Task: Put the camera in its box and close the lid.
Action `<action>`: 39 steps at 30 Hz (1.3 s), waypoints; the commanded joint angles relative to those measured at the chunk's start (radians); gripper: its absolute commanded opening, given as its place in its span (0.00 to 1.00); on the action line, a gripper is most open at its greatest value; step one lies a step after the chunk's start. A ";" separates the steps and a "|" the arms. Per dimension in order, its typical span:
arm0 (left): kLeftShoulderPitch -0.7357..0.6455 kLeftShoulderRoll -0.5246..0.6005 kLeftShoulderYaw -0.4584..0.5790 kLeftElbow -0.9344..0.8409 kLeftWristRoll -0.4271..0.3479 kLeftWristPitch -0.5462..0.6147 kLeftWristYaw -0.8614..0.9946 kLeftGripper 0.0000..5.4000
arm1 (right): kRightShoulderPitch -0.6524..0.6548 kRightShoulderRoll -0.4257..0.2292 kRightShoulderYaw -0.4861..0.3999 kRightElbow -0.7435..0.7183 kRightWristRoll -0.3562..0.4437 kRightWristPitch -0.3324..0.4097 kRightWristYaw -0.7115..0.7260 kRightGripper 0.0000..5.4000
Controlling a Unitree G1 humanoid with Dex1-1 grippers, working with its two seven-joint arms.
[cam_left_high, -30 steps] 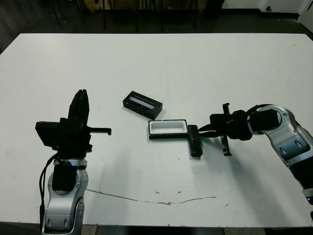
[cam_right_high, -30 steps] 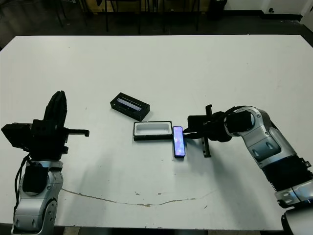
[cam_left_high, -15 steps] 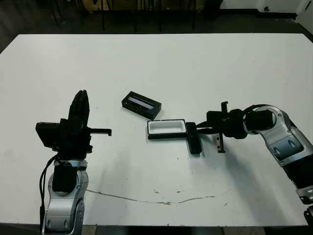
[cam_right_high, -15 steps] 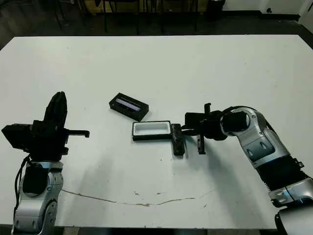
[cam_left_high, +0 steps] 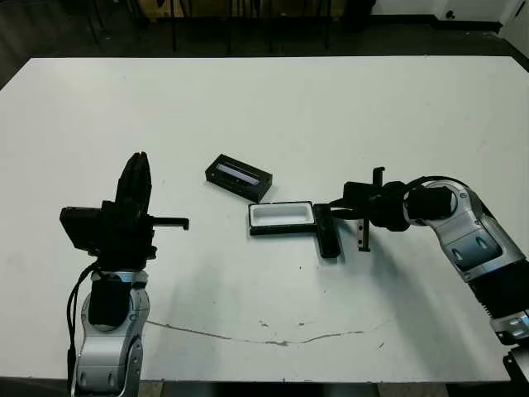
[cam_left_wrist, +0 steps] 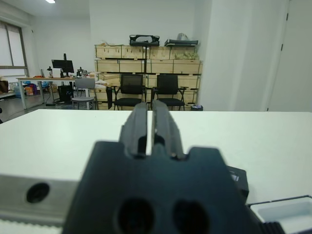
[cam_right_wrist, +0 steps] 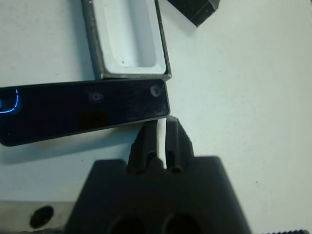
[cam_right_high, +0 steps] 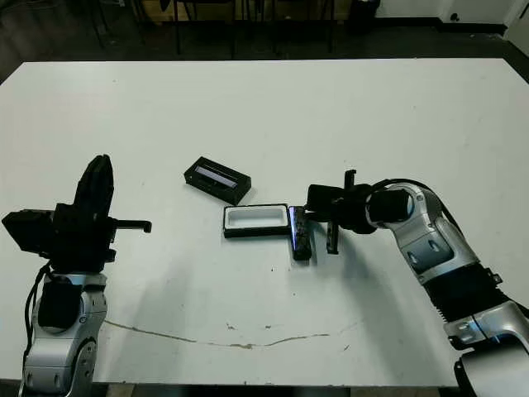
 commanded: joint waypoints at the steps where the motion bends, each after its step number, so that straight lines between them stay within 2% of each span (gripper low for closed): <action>1: 0.015 0.000 0.000 0.005 0.004 0.022 0.007 0.00 | 0.016 0.039 0.014 0.010 0.008 -0.012 -0.016 0.00; 4: 0.014 0.001 -0.003 0.006 0.004 0.020 0.005 0.00 | 0.011 0.046 0.014 0.033 -0.006 -0.022 -0.047 0.00; 6: 0.015 -0.002 -0.005 0.005 0.005 0.021 0.007 0.00 | 0.013 0.043 0.015 0.017 -0.043 0.020 -0.086 0.00; 10: 0.020 -0.005 -0.010 0.002 0.011 0.019 0.013 0.00 | 0.069 0.016 -0.032 -0.076 -0.084 0.057 -0.178 0.00; 14: 0.024 -0.001 -0.010 0.006 0.005 0.011 0.007 0.00 | 0.171 -0.002 -0.143 -0.229 -0.051 0.103 -0.253 0.00; 16: 0.022 -0.003 -0.010 0.011 0.006 0.006 0.009 0.00 | 0.227 -0.002 -0.206 -0.330 -0.022 0.160 -0.273 0.00; 20: 0.019 -0.004 -0.013 0.014 0.009 0.008 0.011 0.00 | 0.331 0.006 -0.324 -0.527 0.078 0.234 -0.284 0.00; 25: 0.017 -0.001 -0.015 0.015 0.011 0.009 0.009 0.00 | 0.483 0.096 -0.437 -0.764 0.221 0.349 -0.374 0.00; 29: 0.020 -0.004 -0.016 0.011 0.013 0.016 0.014 0.00 | 0.607 0.238 -0.500 -0.934 0.392 0.508 -0.483 0.00; 31: 0.019 -0.005 -0.013 0.015 0.006 0.013 0.010 0.00 | 0.675 0.288 -0.490 -0.999 0.434 0.542 -0.534 0.00; 35: 0.021 -0.004 -0.012 0.017 0.003 0.013 0.009 0.00 | 0.817 0.382 -0.419 -1.067 0.488 0.554 -0.628 0.06; 37: 0.022 -0.005 -0.012 0.017 0.000 0.015 0.009 0.00 | 0.876 0.416 -0.354 -1.076 0.480 0.537 -0.683 0.11; 39: 0.023 -0.004 -0.012 0.017 -0.004 0.014 0.005 0.00 | 0.910 0.448 -0.300 -1.038 0.472 0.485 -0.724 0.17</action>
